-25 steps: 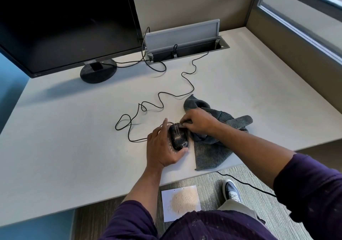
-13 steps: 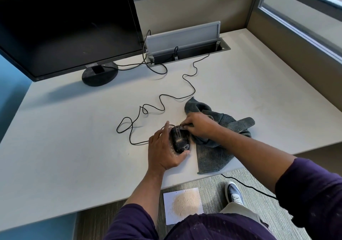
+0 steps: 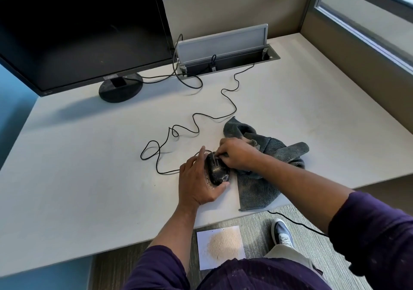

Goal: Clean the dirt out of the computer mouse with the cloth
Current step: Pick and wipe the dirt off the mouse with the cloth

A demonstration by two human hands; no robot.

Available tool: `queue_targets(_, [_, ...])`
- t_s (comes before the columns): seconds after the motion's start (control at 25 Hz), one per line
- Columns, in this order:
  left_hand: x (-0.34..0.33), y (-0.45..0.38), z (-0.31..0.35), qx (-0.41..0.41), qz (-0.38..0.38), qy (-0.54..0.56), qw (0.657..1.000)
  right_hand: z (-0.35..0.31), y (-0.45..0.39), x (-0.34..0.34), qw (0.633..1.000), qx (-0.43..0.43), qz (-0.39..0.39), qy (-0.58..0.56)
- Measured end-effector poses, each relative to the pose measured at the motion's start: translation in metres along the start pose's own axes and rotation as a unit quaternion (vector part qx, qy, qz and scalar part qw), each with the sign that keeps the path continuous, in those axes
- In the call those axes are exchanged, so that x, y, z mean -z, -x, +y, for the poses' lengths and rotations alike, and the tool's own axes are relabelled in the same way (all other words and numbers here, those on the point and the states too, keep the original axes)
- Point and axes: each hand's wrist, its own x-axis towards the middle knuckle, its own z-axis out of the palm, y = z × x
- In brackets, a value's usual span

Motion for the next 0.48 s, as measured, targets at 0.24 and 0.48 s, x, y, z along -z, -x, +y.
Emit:
queue_targets(0.24, [0.0,-0.001,0.0,-0.002,-0.001,0.001,1.0,0.021,0.007,0.026,0.995,-0.001,0.036,-0.091])
queue_targets(0.48, [-0.001,-0.001,0.001,0.002,0.002,-0.002,1.0,0.017,0.006,0.013,0.994,-0.021,0.063,-0.09])
